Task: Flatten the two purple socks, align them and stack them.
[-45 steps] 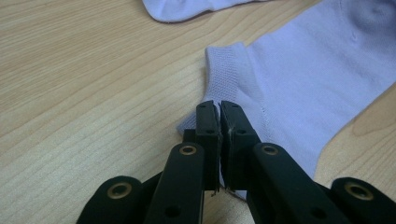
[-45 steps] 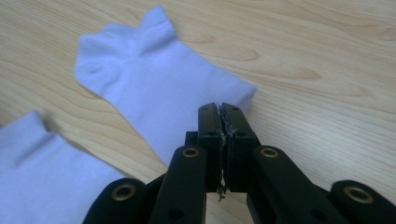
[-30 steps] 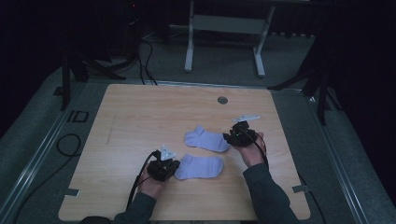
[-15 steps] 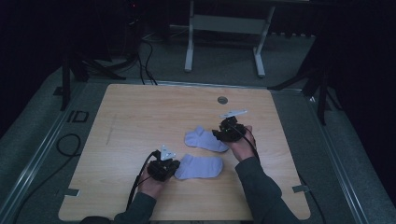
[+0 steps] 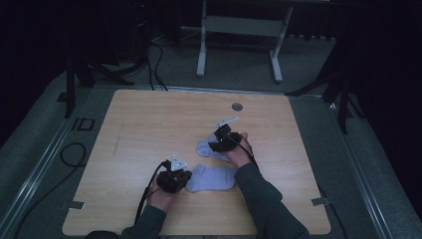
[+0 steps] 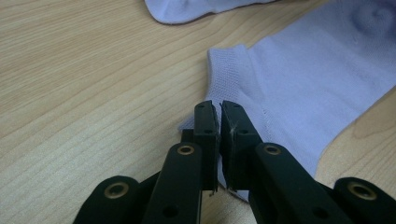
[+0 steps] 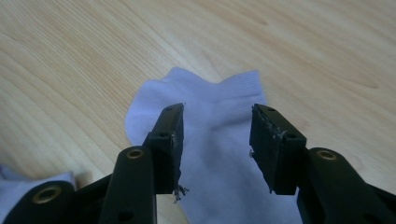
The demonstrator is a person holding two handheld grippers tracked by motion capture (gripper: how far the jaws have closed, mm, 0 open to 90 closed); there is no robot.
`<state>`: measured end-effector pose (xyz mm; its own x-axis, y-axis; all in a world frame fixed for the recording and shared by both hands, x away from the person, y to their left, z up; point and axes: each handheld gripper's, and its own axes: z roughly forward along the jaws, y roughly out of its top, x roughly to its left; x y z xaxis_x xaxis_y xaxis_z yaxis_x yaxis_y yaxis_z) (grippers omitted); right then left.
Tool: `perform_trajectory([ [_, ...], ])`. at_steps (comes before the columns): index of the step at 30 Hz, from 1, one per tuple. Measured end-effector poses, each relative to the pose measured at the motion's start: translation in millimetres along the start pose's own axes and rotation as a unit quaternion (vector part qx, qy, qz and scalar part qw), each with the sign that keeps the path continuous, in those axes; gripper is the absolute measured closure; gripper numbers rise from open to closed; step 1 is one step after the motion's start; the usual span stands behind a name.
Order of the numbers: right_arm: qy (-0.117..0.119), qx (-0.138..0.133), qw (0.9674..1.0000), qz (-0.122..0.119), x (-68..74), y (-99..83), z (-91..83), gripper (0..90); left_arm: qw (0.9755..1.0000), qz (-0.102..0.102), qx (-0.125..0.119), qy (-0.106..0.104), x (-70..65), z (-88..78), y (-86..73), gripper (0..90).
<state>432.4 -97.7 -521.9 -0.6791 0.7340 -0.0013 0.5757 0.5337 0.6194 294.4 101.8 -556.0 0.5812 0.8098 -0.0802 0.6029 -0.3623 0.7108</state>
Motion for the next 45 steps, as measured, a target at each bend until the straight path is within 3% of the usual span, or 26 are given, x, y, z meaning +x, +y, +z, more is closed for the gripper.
perform_trajectory([
  [9,0.001,0.033,0.9995,0.004,-1.6,-3.6,25.4,52.5,1.0,0.001,0.001,-0.001,0.3,0.0,0.1,84.5],
  [15,-0.004,0.029,0.9996,-0.003,0.0,-4.4,25.9,53.2,1.0,0.002,0.001,-0.001,-0.4,0.3,0.0,84.2],
  [19,0.001,0.029,0.9995,-0.01,0.7,-3.9,25.7,58.6,1.0,0.002,0.002,-0.003,-1.2,0.7,-0.1,84.1],
  [29,0.007,0.038,0.9992,-0.01,-0.5,-3.7,23.6,84.9,1.0,0.002,0.002,-0.002,-0.7,0.4,-0.1,83.8],
  [33,0.012,0.037,0.9991,-0.014,-0.8,-5.2,22.3,86.8,1.0,0.002,0.002,-0.003,-0.4,0.2,0.1,83.9],
  [39,0.036,0.007,0.9993,0.002,-7.0,-10.0,6.8,86.8,1.0,0.001,0.002,-0.002,0.6,-0.3,0.2,83.9],
  [45,0.035,-0.017,0.9992,-0.009,-12.4,-14.1,-20.9,86.8,1.0,0.001,0.001,-0.002,-1.1,1.2,0.1,83.9],
])
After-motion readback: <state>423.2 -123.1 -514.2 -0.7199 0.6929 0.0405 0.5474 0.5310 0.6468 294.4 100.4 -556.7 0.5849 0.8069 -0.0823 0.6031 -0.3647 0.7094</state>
